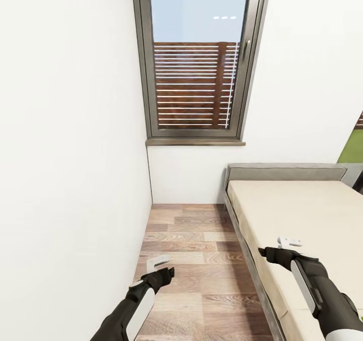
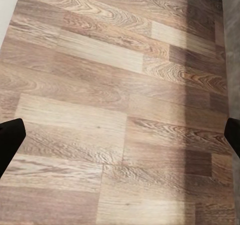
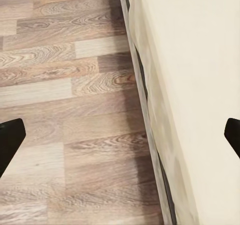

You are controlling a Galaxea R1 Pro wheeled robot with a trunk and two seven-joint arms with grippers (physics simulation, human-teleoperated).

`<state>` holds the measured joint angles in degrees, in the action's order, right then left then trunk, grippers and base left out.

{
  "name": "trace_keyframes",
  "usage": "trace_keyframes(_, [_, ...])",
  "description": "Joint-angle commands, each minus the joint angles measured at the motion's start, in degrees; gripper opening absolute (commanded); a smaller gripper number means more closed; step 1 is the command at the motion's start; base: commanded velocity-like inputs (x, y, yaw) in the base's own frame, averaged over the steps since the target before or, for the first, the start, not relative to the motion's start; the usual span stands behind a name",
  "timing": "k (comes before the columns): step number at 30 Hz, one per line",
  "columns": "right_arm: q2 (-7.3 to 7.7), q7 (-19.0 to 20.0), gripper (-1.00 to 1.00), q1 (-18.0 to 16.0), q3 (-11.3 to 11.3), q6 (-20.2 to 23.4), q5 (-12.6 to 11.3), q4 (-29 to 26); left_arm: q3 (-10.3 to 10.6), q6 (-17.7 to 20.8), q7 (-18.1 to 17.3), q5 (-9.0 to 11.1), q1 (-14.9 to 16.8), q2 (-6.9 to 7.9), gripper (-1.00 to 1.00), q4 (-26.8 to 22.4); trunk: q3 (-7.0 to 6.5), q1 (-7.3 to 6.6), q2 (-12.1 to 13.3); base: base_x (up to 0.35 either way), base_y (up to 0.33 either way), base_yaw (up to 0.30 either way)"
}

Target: Put all the toys in the child's room - the three board games (two on the bed and one on the table), the two jigsaw puzzles on the table, and the tennis ball on the table - inside the toy box on the table in the child's room.

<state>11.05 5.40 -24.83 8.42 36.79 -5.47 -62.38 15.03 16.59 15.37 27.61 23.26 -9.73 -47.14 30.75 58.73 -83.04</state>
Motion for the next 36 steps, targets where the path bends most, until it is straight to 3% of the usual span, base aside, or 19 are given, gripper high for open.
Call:
trace_keyframes(1, [-0.05,0.0,1.00,0.0,0.1,0.3,-0.5,-0.1,0.2,0.2,0.5,0.6,0.0,0.02,1.00,-0.1,0.06,0.00,0.0,0.000,0.000,0.000])
trace_keyframes(25, [-0.28,0.0,1.00,0.0,-0.2,0.7,-0.3,-1.4,0.2,0.2,0.5,0.6,0.0,0.06,1.00,-0.2,0.06,0.00,0.0,0.109,0.000,-0.001])
trace_keyframes(36, [-0.30,0.0,1.00,0.0,-0.3,1.0,-0.2,-1.6,0.2,0.2,0.5,0.6,0.0,0.06,1.00,-0.2,0.06,0.00,0.0,0.029,0.000,-0.120])
